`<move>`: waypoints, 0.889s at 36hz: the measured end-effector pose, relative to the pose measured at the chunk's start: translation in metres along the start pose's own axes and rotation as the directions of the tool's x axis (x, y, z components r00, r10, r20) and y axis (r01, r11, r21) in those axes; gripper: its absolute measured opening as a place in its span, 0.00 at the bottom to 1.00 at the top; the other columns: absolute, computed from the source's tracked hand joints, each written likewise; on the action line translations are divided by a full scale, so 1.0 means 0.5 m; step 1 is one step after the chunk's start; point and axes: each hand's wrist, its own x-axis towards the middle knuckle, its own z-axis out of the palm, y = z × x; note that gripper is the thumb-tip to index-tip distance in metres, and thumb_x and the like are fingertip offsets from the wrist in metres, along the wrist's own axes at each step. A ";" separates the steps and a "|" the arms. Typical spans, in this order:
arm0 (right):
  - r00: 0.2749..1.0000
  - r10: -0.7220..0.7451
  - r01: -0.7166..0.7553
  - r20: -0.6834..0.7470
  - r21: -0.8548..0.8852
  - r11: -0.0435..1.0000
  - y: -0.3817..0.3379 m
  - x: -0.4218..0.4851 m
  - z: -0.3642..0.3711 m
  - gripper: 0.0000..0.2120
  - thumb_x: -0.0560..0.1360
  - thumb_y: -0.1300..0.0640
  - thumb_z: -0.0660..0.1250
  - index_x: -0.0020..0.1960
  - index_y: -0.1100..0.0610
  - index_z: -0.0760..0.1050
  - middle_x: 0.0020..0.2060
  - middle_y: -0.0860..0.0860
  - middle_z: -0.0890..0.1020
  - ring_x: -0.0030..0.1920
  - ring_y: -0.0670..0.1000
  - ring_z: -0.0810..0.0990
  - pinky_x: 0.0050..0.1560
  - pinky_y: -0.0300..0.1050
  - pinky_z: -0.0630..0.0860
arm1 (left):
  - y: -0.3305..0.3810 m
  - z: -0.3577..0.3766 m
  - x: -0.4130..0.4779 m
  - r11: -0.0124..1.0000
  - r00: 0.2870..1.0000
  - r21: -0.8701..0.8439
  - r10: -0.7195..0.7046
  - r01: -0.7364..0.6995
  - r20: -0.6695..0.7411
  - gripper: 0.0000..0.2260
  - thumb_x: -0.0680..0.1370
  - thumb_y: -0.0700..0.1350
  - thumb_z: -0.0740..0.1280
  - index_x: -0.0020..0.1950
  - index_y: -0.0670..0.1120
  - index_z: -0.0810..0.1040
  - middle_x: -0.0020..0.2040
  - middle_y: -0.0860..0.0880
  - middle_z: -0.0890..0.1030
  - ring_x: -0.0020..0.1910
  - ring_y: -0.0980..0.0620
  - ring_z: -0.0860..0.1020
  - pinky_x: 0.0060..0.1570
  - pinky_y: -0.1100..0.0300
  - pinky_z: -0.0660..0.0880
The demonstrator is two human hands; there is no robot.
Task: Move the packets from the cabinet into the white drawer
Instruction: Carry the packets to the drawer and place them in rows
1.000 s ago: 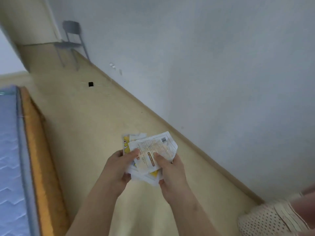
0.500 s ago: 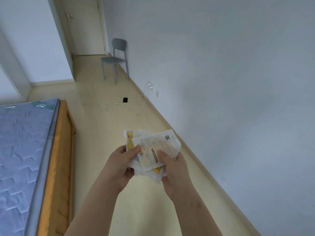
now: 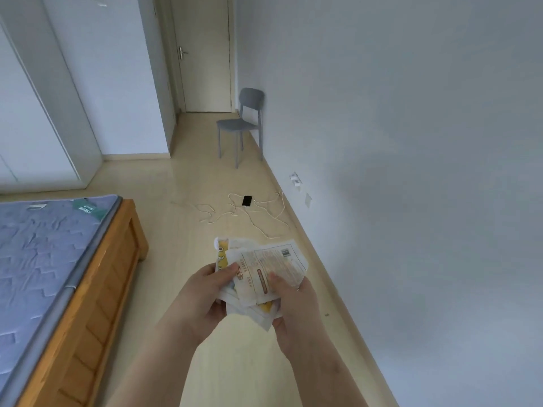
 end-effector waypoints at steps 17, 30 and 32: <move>0.966 0.164 -0.165 0.201 -0.012 0.986 -0.077 0.538 0.147 0.10 0.77 0.68 0.61 0.56 0.62 0.76 0.50 0.61 0.83 0.49 0.59 0.83 0.44 0.51 0.82 | 0.198 -0.019 0.473 0.992 0.978 -0.117 0.023 -0.048 -0.205 0.05 0.78 0.39 0.64 0.50 0.38 0.77 0.45 0.40 0.84 0.39 0.45 0.84 0.37 0.55 0.81; 0.968 0.088 -0.074 0.233 -0.069 0.995 -0.121 0.965 0.474 0.12 0.77 0.68 0.60 0.59 0.62 0.75 0.54 0.63 0.81 0.54 0.62 0.81 0.55 0.60 0.77 | 0.499 -0.169 0.873 0.978 0.971 -0.152 0.106 -0.140 -0.214 0.06 0.79 0.40 0.62 0.51 0.40 0.77 0.44 0.43 0.85 0.43 0.45 0.83 0.45 0.51 0.78; 0.968 0.112 -0.095 0.225 -0.082 0.992 -0.115 1.016 0.509 0.12 0.77 0.69 0.60 0.57 0.62 0.76 0.53 0.63 0.81 0.53 0.62 0.81 0.55 0.60 0.77 | 0.519 -0.194 0.918 0.979 0.967 -0.161 0.084 -0.125 -0.241 0.06 0.80 0.40 0.62 0.50 0.40 0.78 0.44 0.43 0.85 0.42 0.45 0.83 0.47 0.50 0.78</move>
